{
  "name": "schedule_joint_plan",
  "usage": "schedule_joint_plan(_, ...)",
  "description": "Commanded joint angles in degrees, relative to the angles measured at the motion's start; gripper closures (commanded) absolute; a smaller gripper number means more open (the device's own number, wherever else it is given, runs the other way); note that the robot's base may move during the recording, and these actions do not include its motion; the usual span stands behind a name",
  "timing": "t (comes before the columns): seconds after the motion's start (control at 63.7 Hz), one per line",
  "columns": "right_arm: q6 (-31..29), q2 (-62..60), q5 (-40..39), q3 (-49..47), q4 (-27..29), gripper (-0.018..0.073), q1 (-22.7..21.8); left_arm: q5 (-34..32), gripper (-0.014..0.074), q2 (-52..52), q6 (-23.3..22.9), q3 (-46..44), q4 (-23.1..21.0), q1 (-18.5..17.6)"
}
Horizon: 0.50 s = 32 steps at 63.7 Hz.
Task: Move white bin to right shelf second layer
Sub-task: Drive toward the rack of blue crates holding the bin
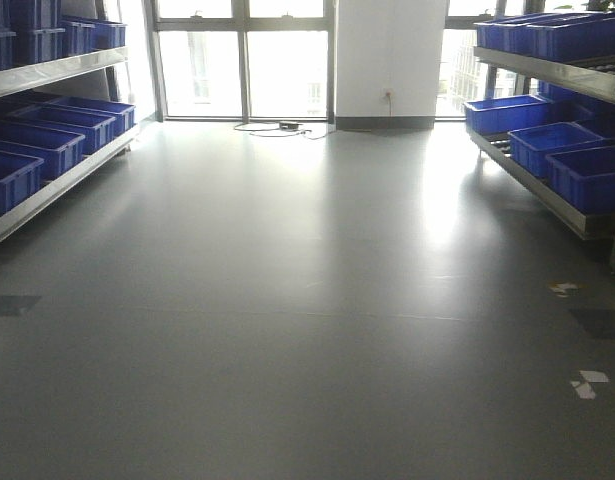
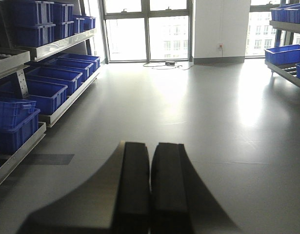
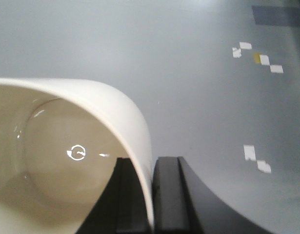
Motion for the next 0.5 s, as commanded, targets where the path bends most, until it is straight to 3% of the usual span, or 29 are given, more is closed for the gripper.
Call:
schedule_joint_plan(0.0, -0.2, 0.0, -4.9, -1.6, -0.1, 0.0503, -0.3, -4.8, 0.0512, -0.9, -0.1, 2.1, -0.3, 0.0)
schedule_joint_plan(0.486, -0.2, 0.0, -4.9, -1.6, -0.1, 0.0503, -0.3, -4.8, 0.0512, -0.9, -0.1, 2.1, -0.3, 0.0)
